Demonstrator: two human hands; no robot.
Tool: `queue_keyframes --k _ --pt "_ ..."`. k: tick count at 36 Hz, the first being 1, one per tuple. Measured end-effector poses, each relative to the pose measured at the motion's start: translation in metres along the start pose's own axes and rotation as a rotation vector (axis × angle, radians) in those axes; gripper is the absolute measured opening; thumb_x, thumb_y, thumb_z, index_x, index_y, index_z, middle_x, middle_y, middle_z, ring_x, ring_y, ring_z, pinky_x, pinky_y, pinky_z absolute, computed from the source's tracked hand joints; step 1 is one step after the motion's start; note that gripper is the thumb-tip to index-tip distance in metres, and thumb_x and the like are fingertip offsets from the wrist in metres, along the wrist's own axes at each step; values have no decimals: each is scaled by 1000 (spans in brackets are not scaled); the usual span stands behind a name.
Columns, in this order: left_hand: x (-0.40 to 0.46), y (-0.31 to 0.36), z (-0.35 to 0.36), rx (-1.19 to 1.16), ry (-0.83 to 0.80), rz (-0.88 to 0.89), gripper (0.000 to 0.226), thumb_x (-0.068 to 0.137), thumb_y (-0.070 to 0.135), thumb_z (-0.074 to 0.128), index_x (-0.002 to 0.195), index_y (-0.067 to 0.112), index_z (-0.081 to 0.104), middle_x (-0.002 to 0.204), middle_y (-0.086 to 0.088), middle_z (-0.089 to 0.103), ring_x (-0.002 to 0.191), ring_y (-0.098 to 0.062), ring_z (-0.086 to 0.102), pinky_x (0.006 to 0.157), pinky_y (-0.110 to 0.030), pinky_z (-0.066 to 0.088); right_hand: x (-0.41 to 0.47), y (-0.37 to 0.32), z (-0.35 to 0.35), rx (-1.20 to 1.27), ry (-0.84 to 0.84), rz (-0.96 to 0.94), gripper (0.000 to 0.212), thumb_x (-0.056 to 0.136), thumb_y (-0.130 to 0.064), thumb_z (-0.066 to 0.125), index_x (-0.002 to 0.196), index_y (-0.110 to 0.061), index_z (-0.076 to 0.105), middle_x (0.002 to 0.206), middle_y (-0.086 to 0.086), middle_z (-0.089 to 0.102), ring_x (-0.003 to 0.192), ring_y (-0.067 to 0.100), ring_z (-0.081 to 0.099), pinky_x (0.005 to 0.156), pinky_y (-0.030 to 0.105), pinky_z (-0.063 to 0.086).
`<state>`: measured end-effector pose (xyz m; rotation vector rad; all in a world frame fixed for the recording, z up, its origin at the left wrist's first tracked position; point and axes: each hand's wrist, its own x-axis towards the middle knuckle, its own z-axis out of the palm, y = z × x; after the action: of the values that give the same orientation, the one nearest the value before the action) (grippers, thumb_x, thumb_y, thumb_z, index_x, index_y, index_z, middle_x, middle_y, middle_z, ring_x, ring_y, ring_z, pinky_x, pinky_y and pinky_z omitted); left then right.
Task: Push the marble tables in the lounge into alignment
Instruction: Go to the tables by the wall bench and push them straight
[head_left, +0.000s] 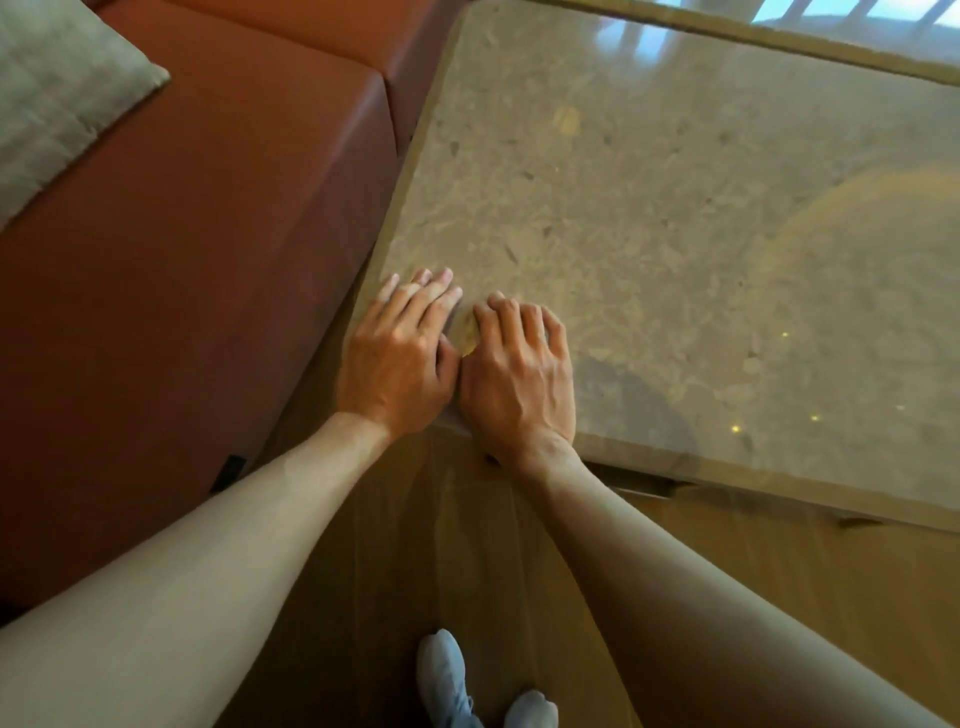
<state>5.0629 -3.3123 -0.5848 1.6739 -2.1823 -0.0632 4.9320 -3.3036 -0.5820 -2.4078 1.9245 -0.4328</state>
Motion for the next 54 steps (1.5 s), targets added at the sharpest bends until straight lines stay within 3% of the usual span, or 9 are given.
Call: queue_keyframes --k 4,8,18,27,47,51,54 --pt "0 -4 3 -21 75 15 56 80 14 41 129 1 65 139 -16 60 130 -33 58 114 -50 38 0 -3 3 6 13 18 56 102 -43 26 126 -8 63 134 13 61 123 29 56 112 43 35" --pt "-1 -7 7 -52 103 12 56 79 14 40 128 2 66 139 -15 61 128 -32 59 115 -47 38 0 -2 7 -22 88 2 48 100 -42 36 116 -9 67 121 11 66 112 30 59 104 43 39" --pt "2 -15 9 -42 126 40 54 79 15 43 125 4 67 137 -13 63 123 -32 62 111 -47 43 9 -6 9 -71 102 -4 55 94 -44 26 104 -11 70 109 8 68 104 30 60 93 45 41" --pt "10 -22 9 -68 128 29 55 78 16 41 124 3 68 136 -14 63 123 -32 62 111 -46 42 19 -10 5 -39 60 3 65 89 -44 16 108 -11 68 113 7 66 107 30 58 93 45 39" --pt "15 -32 14 -130 144 18 50 78 18 44 121 6 69 135 -12 65 124 -30 61 112 -44 41 24 -10 15 -63 132 -9 58 91 -43 23 103 -9 69 108 9 67 102 31 60 86 43 41" --pt "17 -27 8 -142 22 -55 53 78 19 46 127 5 64 133 -13 64 128 -32 56 116 -42 35 23 -11 11 -96 72 -4 50 95 -45 32 104 -11 67 107 7 67 99 29 59 84 42 42" --pt "31 -20 -12 -220 -158 -163 41 87 19 52 125 11 63 127 -9 63 123 -31 53 103 -37 39 35 -18 -7 -77 -53 55 39 94 -35 40 105 -10 67 112 10 65 107 31 59 85 42 42"
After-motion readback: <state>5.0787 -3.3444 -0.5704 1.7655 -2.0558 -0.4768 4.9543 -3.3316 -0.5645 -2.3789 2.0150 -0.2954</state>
